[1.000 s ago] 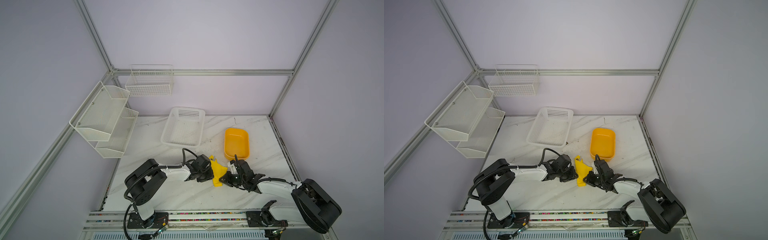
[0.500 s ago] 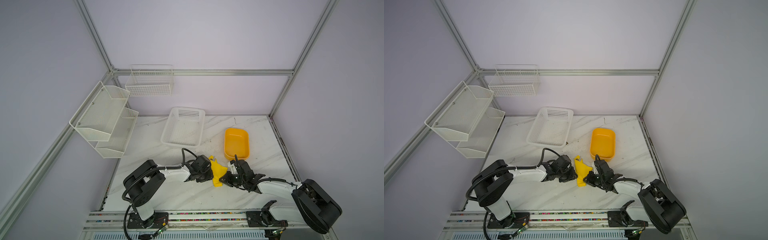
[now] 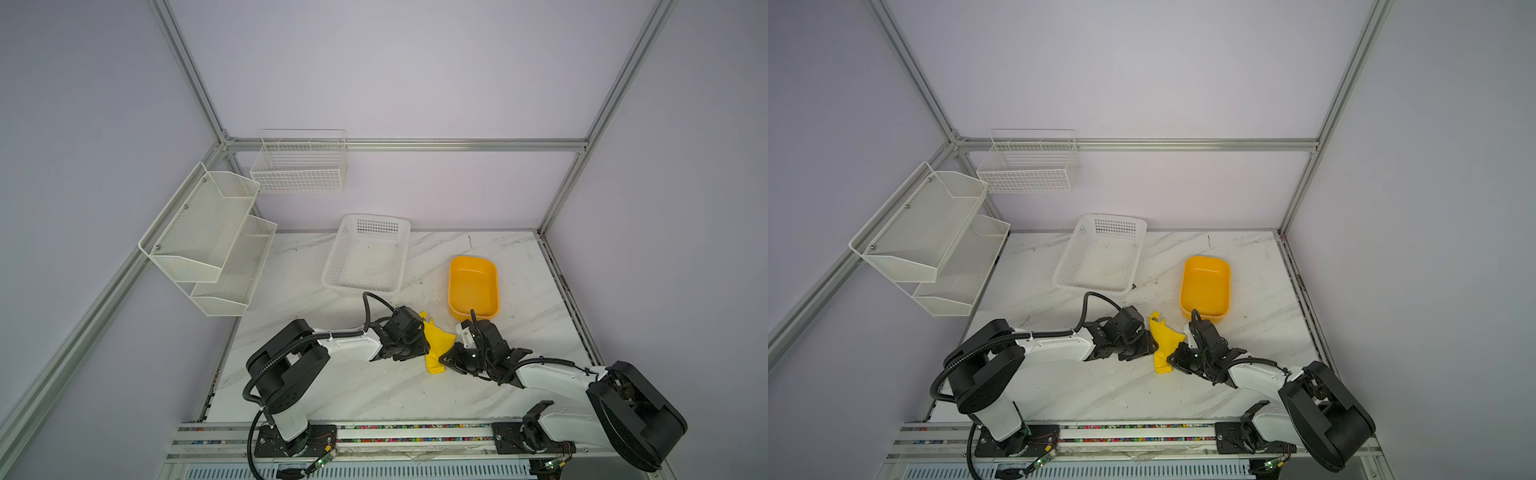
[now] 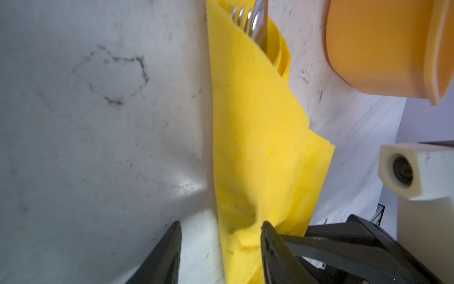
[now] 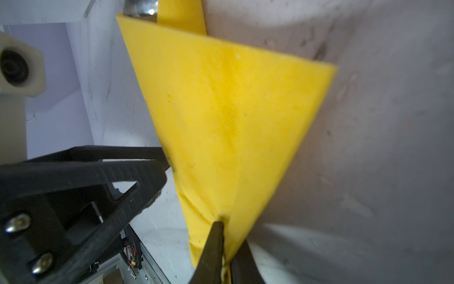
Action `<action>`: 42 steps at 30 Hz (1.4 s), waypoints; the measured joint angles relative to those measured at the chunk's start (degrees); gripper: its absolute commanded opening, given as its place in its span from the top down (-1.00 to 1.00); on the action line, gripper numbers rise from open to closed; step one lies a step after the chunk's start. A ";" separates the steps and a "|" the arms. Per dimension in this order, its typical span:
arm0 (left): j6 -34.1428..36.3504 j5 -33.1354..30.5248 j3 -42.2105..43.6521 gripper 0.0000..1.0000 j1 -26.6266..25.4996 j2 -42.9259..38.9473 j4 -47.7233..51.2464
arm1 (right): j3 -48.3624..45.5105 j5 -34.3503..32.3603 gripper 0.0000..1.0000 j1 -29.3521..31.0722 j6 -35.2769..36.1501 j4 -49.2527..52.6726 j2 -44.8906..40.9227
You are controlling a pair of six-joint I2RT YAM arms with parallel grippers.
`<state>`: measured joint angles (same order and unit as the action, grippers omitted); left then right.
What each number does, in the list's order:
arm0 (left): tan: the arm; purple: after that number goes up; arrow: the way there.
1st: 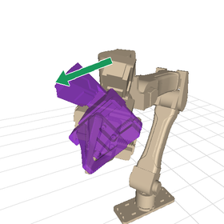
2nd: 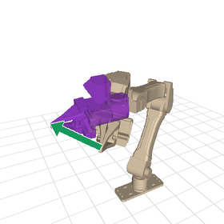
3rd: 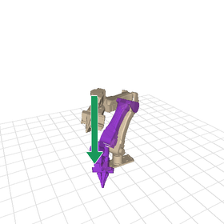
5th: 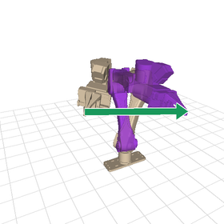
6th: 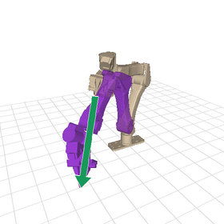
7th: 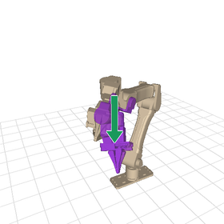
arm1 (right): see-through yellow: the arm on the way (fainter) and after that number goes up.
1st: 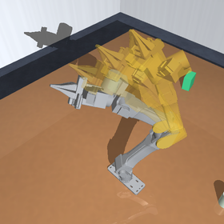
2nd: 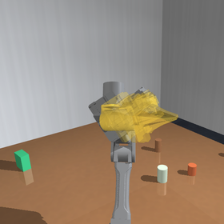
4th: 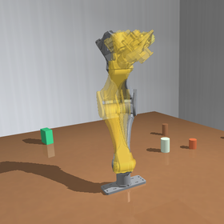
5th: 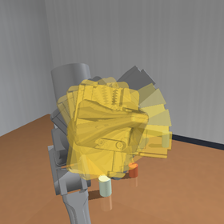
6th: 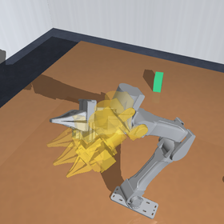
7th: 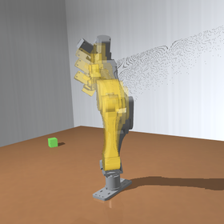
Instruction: Place the utensils on the paper napkin and roll it up
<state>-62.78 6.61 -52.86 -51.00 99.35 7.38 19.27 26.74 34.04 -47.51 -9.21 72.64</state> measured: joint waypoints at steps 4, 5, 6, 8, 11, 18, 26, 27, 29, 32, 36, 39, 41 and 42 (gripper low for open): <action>0.81 -0.09 -0.96 -0.01 0.31 1.03 -0.50 | 0.00 0.00 0.77 0.00 0.02 0.00 0.00; 0.92 -0.11 -1.16 0.02 0.37 1.20 -0.48 | 0.00 0.00 0.76 0.00 0.02 0.02 0.00; 0.98 -0.17 -1.42 0.06 0.50 1.49 -0.44 | 0.00 0.00 0.76 0.00 0.02 0.00 0.02; 1.11 -0.26 -2.19 0.12 0.79 2.29 -0.37 | 0.00 -0.02 0.76 0.00 0.02 0.00 0.04; 1.55 -0.28 -4.07 0.24 1.11 3.85 0.39 | 0.00 -0.02 0.75 0.00 0.00 0.02 0.04; 2.43 0.24 -6.54 0.34 1.16 6.14 1.09 | 0.00 -0.31 0.66 0.00 -0.63 0.17 -0.79; 2.43 0.42 -6.69 0.35 1.18 6.32 1.09 | -0.46 -2.36 0.14 -0.02 -4.07 0.17 -1.92; 2.43 0.44 -6.69 0.35 1.18 6.34 1.09 | -0.68 -2.34 0.11 -0.02 -4.66 -0.44 -1.88; 2.43 0.57 -6.82 0.36 1.22 6.47 1.07 | -0.85 -2.29 0.07 -0.02 -5.66 -1.86 -1.60; 2.40 0.68 -6.95 0.36 1.22 6.62 0.92 | -1.55 -1.68 0.04 -0.02 -7.61 -5.90 -0.15; 2.40 0.85 -7.21 0.36 1.22 6.84 0.90 | -1.64 -1.01 0.04 -0.02 -9.09 -10.71 2.69; 2.40 0.92 -7.30 0.36 1.22 6.95 0.83 | -1.42 -0.98 0.06 -0.02 -9.27 -12.92 4.24; 2.40 0.92 -7.30 0.37 1.22 6.95 0.83 | -1.42 -1.22 0.07 -0.02 -9.25 -13.55 4.55; 2.40 0.92 -7.30 0.36 1.22 6.95 0.83 | -1.42 -1.49 0.08 -0.02 -9.25 -13.77 4.66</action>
<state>-60.38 7.53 -60.16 -49.78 106.30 8.21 17.85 25.26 34.02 -56.75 -22.98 77.30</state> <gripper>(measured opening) 0.318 0.465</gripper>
